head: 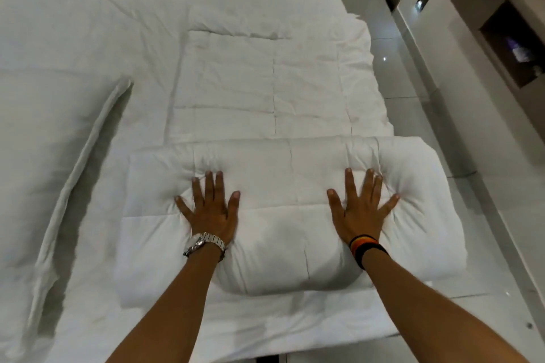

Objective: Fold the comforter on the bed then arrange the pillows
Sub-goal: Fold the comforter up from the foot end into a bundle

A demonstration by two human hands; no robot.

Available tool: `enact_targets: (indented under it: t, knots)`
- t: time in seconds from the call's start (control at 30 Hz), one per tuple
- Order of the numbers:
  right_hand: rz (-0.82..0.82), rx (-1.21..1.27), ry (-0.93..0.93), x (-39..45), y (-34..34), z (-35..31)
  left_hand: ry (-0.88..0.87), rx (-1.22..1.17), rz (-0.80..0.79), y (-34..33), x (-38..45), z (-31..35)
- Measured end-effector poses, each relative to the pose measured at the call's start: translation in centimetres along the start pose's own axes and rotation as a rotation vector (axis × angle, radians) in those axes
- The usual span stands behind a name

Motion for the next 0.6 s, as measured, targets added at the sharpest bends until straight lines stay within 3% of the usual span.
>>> enact_targets:
  t: [0.1, 0.17, 0.3, 0.4, 0.47, 0.6]
  knots:
    - [0.089, 0.154, -0.098, -4.6, 2.4, 2.4, 0.027, -0.081, 0.114, 2.4, -3.4, -1.2]
    - [0.11, 0.243, -0.31, -9.5, 3.1, 5.6, 0.152, -0.171, 0.196, 3.5, -7.6, -3.2]
    - [-0.024, 0.574, -0.86, -17.8, 1.3, 9.7, 0.786, -0.498, 0.209, 1.7, -17.4, -7.2]
    - [-0.06, 0.887, -0.965, -17.8, -0.9, 8.6, 1.177, -0.96, 0.201, -0.8, -19.5, -6.4]
    - [0.031, 1.04, -0.981, -15.5, -1.9, 7.5, 1.241, -1.183, 0.301, -1.6, -18.2, -5.3]
    - [0.261, 1.193, -1.151, -11.7, -2.3, 6.1, 1.306, -1.29, 0.482, -2.1, -15.2, -4.4]
Point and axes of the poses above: each hand's wrist, its own x-axis towards the middle knuckle, its own y-axis out of the back of the hand, z = x × y, the point moved 6 cm from there along x, towards the middle knuckle, and after that the axes turned 5 degrees about z, right-handed, at the moved point
